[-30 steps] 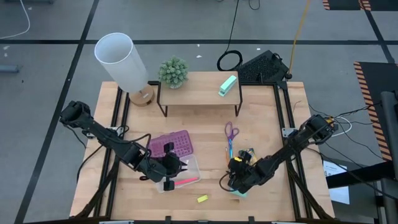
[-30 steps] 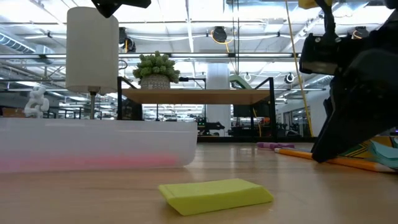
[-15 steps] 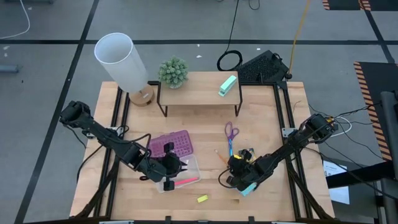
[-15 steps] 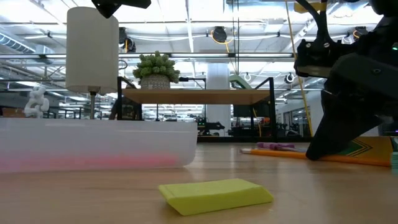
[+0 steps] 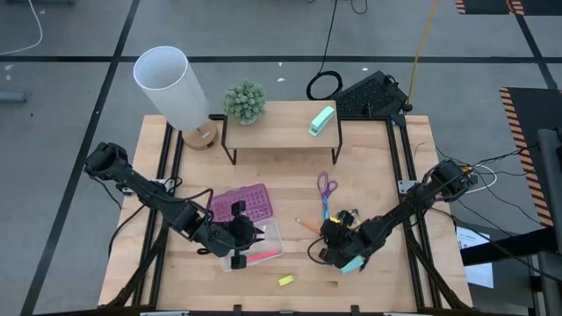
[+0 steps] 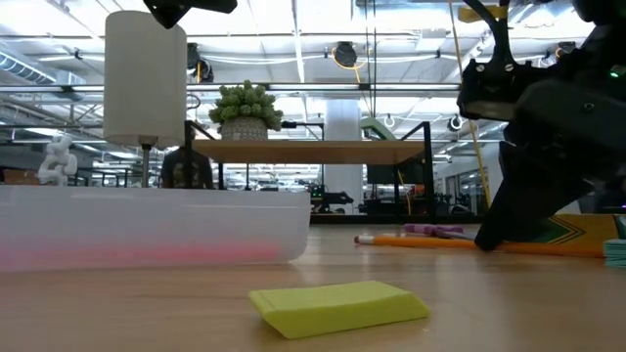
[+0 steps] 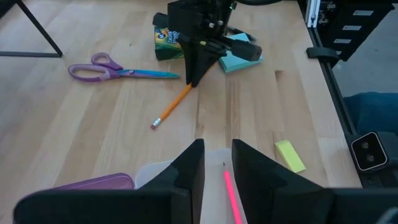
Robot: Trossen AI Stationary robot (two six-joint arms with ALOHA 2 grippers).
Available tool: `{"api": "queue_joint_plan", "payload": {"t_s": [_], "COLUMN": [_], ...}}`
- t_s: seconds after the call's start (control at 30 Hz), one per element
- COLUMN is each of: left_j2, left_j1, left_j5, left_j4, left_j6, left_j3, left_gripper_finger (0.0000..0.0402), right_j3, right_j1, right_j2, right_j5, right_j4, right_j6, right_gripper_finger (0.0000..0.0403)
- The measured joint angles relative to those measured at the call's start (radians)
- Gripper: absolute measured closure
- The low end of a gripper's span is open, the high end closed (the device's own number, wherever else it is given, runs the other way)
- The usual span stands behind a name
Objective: Pack school essentials
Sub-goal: Put the orange pencil into the transparent box
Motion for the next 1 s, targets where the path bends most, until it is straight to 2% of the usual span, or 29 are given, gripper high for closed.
{"api": "queue_joint_plan", "payload": {"t_s": [0.37,0.83,1.0], "left_j2": [0.000,0.000,0.000], "left_j1": [0.000,0.000,0.001], "left_j5": [0.000,0.000,0.000], "left_j4": [0.000,0.004,0.033], "left_j6": [0.000,-0.004,0.000], "left_j3": [0.000,0.000,0.000], "left_gripper_finger": [0.0316,0.0316,0.0316], "right_j3": [0.001,0.002,0.002], "right_j1": [-0.017,-0.061,-0.070], "right_j2": [-0.028,-0.029,-0.073], "right_j5": [0.011,-0.157,-0.225], "right_j4": [0.019,0.118,0.113], "right_j6": [-0.102,-0.263,-0.298], "right_gripper_finger": [0.0391,0.0391,0.0391]}}
